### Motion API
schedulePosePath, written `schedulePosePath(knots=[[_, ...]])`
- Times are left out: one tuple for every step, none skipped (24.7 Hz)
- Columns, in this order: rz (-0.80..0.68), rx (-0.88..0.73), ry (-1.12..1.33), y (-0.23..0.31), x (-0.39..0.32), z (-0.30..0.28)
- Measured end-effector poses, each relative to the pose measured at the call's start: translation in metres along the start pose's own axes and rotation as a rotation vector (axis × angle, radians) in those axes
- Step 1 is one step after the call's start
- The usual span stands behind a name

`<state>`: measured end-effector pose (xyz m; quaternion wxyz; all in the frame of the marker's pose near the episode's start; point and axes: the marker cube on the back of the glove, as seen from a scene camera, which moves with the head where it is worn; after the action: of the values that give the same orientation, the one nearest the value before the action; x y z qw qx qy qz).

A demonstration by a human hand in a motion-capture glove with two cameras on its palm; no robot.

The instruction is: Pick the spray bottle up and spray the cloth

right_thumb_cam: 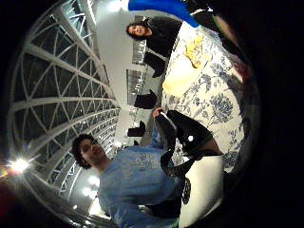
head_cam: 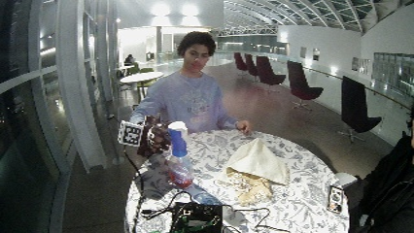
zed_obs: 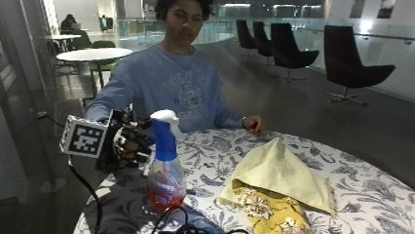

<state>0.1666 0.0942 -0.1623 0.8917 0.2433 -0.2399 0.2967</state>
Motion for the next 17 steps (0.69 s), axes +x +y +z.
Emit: schedulePosePath(knots=[[0.004,0.005,0.001,-0.006,0.004,-0.001],[0.008,0.015,0.002,-0.012,0.007,-0.002],[0.013,0.032,0.004,-0.019,0.009,-0.003],[0.021,0.053,0.006,-0.026,0.011,-0.004],[0.030,0.075,0.006,-0.034,0.013,-0.004],[0.039,0.093,0.005,-0.042,0.014,-0.003],[0.049,0.108,0.004,-0.050,0.015,-0.001],[0.059,0.118,0.004,-0.058,0.016,0.001],[0.068,0.124,0.005,-0.066,0.017,0.003],[0.076,0.129,0.005,-0.073,0.017,0.006],[0.081,0.132,0.003,-0.080,0.018,0.009],[0.085,0.134,-0.002,-0.087,0.018,0.012],[0.085,0.135,-0.009,-0.093,0.018,0.015],[0.082,0.135,-0.017,-0.098,0.019,0.018],[0.076,0.135,-0.025,-0.102,0.019,0.021],[0.068,0.137,-0.031,-0.106,0.020,0.023],[0.061,0.144,-0.035,-0.109,0.021,0.024]])
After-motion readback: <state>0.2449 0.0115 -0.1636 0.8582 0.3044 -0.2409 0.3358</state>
